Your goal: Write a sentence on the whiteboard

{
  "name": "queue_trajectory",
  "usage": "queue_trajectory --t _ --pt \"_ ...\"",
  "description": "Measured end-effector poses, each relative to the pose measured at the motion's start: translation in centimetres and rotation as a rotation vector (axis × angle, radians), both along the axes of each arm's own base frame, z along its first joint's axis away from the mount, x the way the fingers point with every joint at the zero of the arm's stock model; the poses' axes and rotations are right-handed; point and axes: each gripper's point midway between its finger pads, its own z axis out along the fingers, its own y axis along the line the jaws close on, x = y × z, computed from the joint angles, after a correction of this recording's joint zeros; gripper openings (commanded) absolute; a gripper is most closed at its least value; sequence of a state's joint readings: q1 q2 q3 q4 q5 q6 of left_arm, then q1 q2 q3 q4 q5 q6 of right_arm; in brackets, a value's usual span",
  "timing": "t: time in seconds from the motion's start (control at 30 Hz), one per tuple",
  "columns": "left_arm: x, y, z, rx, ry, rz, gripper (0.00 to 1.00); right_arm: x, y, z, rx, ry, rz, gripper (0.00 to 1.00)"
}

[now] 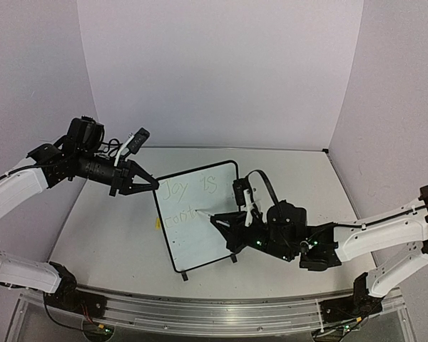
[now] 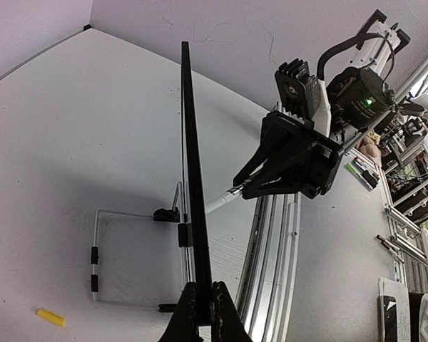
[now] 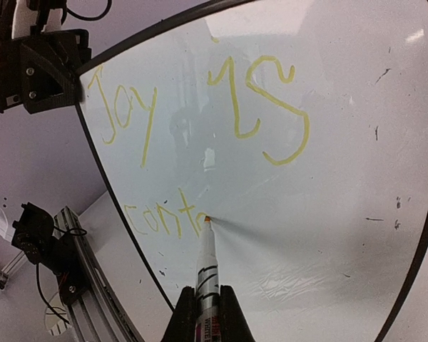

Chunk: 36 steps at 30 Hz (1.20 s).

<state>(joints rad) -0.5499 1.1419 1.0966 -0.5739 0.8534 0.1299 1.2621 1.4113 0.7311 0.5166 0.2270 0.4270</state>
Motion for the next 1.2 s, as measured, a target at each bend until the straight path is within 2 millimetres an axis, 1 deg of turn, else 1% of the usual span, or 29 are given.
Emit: queue_trajectory --t 0.43,0.73,1.1,1.2 --pt "0.0 0.0 0.0 0.0 0.0 0.001 0.0 -0.1 0.1 -0.9 0.019 0.047 -0.003 0.0" --pt "0.0 0.0 0.0 0.0 0.002 0.002 0.0 -0.3 -0.6 -2.2 -0.008 0.063 -0.014 0.0" --pt "0.0 0.0 0.0 0.0 0.002 0.002 0.0 -0.3 -0.8 -2.1 -0.021 0.053 -0.012 0.0" --pt "0.0 0.0 0.0 0.0 0.001 0.001 0.0 -0.3 -1.0 -1.7 -0.019 0.045 -0.011 0.0"
